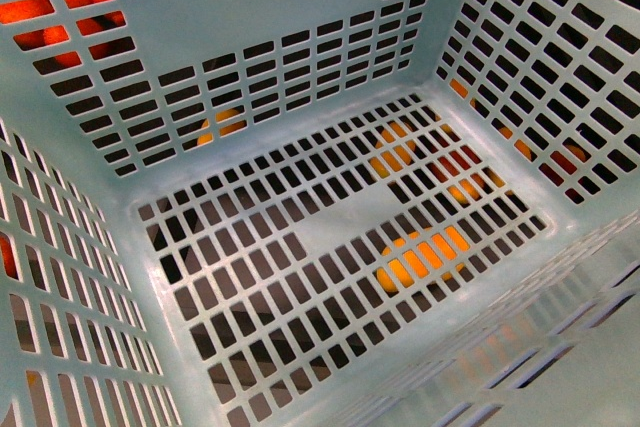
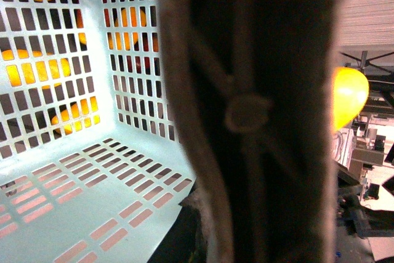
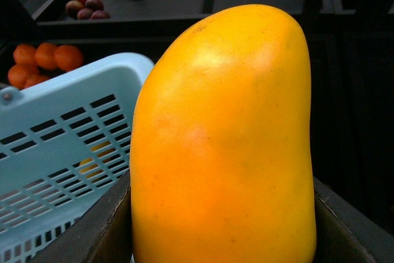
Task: Pick mango and avocado into basket
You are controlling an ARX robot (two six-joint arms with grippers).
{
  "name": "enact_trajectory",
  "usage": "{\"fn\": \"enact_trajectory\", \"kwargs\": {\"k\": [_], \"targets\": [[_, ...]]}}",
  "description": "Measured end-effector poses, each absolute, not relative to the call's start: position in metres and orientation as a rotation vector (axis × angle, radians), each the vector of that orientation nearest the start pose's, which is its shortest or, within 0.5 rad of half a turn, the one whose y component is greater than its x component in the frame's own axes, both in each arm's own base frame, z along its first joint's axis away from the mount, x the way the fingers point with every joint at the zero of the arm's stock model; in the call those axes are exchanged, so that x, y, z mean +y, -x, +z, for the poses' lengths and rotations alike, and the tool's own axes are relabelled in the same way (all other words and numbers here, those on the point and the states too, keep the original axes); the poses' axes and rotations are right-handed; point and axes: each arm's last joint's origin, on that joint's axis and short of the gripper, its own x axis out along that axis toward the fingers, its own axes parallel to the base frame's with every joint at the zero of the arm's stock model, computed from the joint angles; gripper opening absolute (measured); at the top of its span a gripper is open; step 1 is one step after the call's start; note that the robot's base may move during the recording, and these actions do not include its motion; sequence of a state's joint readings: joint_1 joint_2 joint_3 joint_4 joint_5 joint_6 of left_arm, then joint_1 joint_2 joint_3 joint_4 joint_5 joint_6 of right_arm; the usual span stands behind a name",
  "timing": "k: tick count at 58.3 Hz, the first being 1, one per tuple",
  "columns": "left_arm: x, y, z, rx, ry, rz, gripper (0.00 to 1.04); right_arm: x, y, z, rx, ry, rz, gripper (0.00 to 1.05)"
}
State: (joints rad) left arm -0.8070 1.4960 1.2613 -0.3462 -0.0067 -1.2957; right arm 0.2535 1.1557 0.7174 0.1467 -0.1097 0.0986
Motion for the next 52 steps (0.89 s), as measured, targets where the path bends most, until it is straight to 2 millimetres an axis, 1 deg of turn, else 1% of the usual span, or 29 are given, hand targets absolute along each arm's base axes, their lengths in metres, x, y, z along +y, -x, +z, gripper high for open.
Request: {"fn": "enact_trajectory", "kwargs": {"k": [8,15,19,21,22,30,37,44,52], "targets": [[-0.241,-0.231,0.315,0.942,0.958,-0.301,0.04,0.092,-0.241,0.263,0.328,-0.068,0.408,0.62],[-0.241,-0.231,0.315,0.944,0.959,-0.302,0.04,0.100,-0.239,0.260,0.337,-0.067,0.430,0.62],[-0.241,-0.231,0.315,0.943,0.959,-0.302,0.04,0.102,-0.239,0.258,0.346,-0.070,0.434,0.74],[-0.241,-0.231,0.315,0.943,0.959,-0.301,0.04,0.102,-0.239,0.258,0.347,-0.071,0.434,0.77],[-0.241,-0.231,0.315,0.942,0.959,-0.301,0.04,0.102,-0.239,0.257,0.349,-0.073,0.431,0.80],[-0.241,-0.231,0.315,0.942,0.958,-0.301,0.04,0.102,-0.239,0.258,0.347,-0.086,0.417,0.97],[-0.241,-0.230,0.314,0.947,0.955,-0.302,0.04,0.095,-0.239,0.261,0.332,-0.125,0.368,0.96],[-0.240,-0.231,0.313,0.945,0.956,-0.295,0.04,0.079,-0.236,0.270,0.288,-0.192,0.272,0.96],[-0.240,-0.231,0.313,0.947,0.955,-0.298,0.04,0.077,-0.235,0.270,0.287,-0.207,0.266,0.96]]}}
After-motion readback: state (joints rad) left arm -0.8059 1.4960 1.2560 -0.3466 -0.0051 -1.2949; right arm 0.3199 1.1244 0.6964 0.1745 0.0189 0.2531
